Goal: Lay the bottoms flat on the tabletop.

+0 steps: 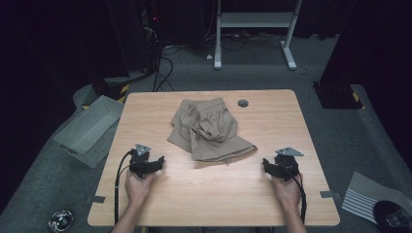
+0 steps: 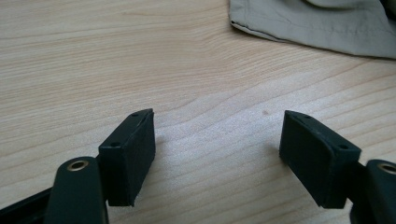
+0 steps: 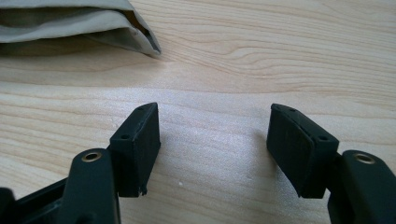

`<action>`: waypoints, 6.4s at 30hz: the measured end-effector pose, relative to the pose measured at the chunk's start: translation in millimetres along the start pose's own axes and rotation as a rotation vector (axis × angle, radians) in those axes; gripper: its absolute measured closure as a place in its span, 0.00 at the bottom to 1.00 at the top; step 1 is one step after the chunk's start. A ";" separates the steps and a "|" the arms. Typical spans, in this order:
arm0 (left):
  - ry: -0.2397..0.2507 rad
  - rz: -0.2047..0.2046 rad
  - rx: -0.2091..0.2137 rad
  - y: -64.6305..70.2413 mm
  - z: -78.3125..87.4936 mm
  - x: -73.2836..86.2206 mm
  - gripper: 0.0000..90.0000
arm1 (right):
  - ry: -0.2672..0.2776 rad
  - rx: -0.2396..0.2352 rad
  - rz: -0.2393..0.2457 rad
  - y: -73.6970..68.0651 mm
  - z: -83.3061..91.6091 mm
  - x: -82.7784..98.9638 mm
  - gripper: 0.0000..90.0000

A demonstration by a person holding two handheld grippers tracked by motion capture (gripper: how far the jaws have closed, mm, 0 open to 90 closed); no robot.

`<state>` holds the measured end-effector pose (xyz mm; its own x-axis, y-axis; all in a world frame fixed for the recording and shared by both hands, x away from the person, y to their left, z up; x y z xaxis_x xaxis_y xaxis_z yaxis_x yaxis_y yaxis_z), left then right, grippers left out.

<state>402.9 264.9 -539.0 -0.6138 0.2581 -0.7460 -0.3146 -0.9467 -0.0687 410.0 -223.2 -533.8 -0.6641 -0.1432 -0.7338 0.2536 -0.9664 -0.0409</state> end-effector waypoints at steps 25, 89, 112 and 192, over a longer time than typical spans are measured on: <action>0.000 0.004 0.001 -0.3 0.1 0.1 0.30 | -0.002 -0.006 0.003 -1.5 -1.3 -1.2 0.38; 0.002 0.005 0.004 -0.5 0.3 0.2 0.31 | -0.071 -0.309 0.252 -131.4 -52.4 -63.8 0.89; 0.003 0.000 0.002 -0.1 0.3 -0.2 0.34 | -0.102 -0.368 0.357 -114.9 -32.6 -36.3 0.99; 0.010 -0.021 0.044 41.5 -23.8 -25.9 0.31 | -0.028 -0.315 0.299 -105.3 -7.9 -33.6 0.99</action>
<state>422.9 214.4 -538.3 -0.5997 0.2752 -0.7514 -0.3585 -0.9319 -0.0552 411.3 -114.9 -510.2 -0.5462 -0.4170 -0.7265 0.6374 -0.7696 -0.0374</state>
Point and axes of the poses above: each handheld gripper's, and its own axes: z roughly backward along the jaws, x roughly out of its underside, y roughly to its right, the point moved 1 cm from there along -z, roughly forward along the jaws, and after that the axes turned 5 degrees about -z, right-handed, at the moved point
